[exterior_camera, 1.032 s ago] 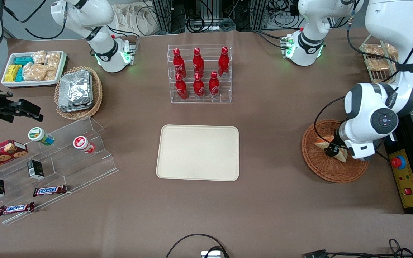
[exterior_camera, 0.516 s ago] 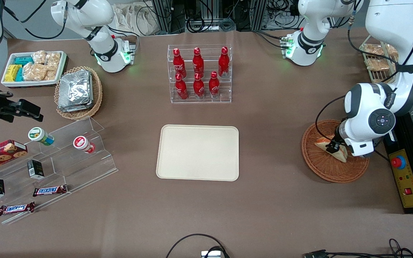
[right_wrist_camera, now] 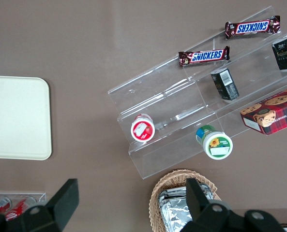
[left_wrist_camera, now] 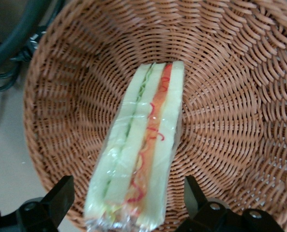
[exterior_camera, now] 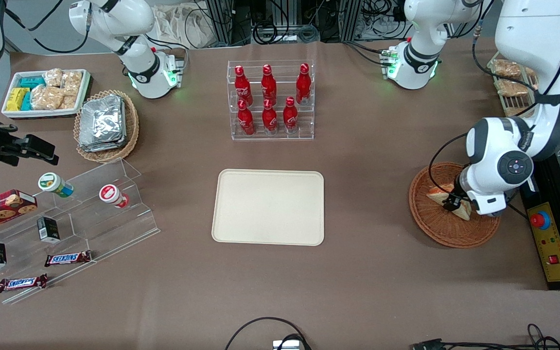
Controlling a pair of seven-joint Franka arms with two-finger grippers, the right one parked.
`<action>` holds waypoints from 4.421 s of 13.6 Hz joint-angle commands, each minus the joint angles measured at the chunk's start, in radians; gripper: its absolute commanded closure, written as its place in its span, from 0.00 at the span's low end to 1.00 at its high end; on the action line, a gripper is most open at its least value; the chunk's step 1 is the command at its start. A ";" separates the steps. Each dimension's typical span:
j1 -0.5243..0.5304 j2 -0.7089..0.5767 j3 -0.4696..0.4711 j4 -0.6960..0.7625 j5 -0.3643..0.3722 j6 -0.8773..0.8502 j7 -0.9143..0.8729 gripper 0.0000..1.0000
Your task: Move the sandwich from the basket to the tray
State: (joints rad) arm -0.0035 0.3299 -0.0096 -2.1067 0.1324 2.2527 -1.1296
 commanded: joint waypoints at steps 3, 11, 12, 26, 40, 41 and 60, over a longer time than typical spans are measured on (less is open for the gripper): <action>0.003 0.044 -0.003 0.034 0.009 0.030 -0.052 0.58; 0.002 0.061 -0.007 0.267 0.000 -0.210 0.205 1.00; 0.003 0.060 -0.007 0.325 -0.007 -0.290 0.323 1.00; -0.301 0.303 -0.296 0.741 -0.076 -0.452 0.449 1.00; -0.412 0.500 -0.290 0.786 -0.065 -0.255 0.349 0.00; -0.412 0.497 -0.290 0.786 -0.065 -0.261 0.347 0.00; -0.173 -0.144 -0.071 0.399 -0.086 -0.471 0.764 0.00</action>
State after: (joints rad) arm -0.1876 0.2283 -0.1409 -1.6756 0.0553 1.8095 -0.4858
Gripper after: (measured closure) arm 0.000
